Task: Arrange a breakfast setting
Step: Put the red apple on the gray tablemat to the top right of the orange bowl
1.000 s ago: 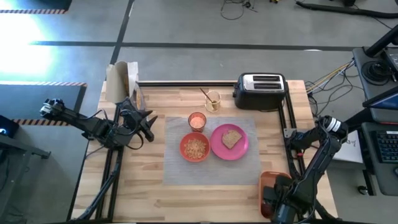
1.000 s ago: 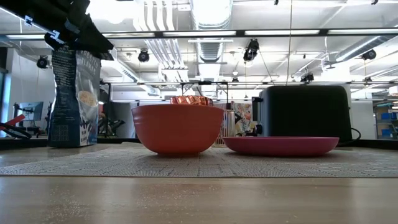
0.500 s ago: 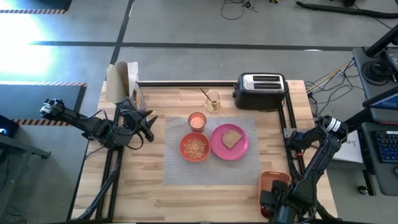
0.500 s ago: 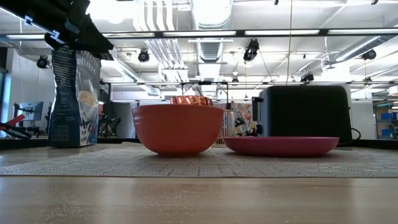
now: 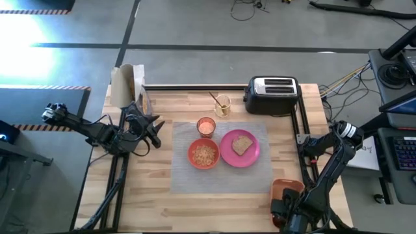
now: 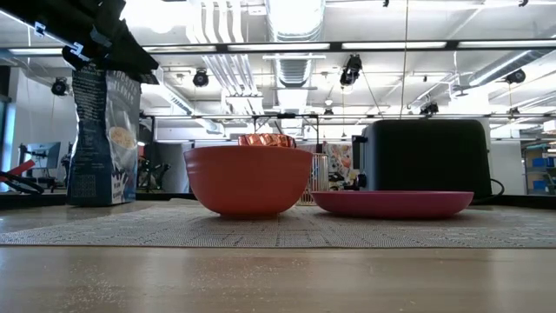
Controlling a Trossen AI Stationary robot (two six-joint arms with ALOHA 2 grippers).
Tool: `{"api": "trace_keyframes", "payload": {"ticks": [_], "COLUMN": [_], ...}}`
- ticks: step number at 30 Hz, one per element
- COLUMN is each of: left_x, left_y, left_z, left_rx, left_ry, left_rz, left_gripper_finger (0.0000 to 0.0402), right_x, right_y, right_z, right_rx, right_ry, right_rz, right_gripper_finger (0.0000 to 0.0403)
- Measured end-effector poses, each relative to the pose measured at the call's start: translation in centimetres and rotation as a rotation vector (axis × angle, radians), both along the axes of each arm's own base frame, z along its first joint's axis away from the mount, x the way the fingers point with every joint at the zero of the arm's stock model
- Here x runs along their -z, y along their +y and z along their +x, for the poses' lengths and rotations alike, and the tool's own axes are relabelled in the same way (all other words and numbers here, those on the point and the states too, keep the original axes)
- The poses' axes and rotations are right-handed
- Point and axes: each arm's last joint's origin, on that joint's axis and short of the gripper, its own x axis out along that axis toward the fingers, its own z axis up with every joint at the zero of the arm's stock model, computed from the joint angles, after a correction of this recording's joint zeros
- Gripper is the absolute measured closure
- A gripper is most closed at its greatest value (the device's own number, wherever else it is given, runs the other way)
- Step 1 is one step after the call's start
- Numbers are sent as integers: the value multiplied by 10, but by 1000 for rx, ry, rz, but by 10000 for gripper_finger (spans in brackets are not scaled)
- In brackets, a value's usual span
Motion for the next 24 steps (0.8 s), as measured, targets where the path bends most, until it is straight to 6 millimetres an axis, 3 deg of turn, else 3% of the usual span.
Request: {"api": "trace_keyframes", "payload": {"ticks": [24], "left_x": [0], "left_y": [0], "left_z": [0], "left_rx": [1], "left_ry": [1], "left_rz": [0], "left_gripper_finger": [263], "right_x": [19], "right_y": [-6], "right_z": [-7], "right_rx": [-23], "right_ry": [90], "right_rz": [18], "right_gripper_finger": [122]}}
